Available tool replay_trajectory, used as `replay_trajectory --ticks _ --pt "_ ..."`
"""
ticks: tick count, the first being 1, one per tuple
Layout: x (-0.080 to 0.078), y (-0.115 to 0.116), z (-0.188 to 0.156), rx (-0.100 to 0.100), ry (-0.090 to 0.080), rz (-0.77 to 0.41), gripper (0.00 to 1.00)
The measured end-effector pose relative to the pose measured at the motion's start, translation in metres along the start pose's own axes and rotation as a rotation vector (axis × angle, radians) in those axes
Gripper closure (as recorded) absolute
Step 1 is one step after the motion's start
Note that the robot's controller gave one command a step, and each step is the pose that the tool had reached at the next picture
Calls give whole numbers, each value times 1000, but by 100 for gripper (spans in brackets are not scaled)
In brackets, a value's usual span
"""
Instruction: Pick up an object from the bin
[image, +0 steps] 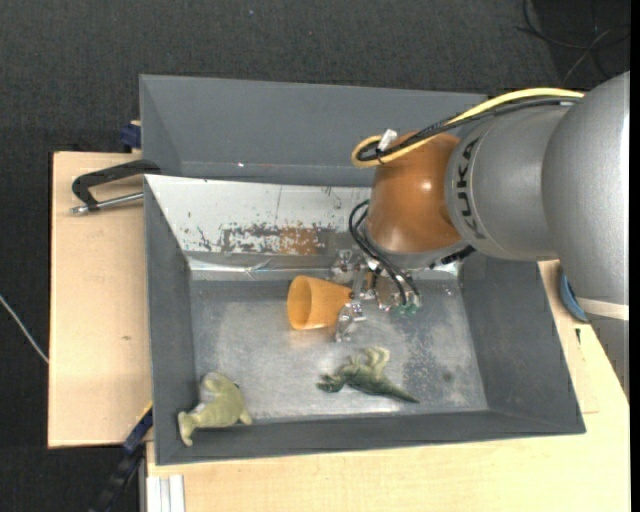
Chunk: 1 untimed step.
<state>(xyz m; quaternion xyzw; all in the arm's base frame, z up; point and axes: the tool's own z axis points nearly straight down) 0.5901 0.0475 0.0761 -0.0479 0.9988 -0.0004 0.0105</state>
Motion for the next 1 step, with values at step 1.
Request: replay_trajectory --ticks 1 --pt "4 1 -214 -3 5 -143 100"
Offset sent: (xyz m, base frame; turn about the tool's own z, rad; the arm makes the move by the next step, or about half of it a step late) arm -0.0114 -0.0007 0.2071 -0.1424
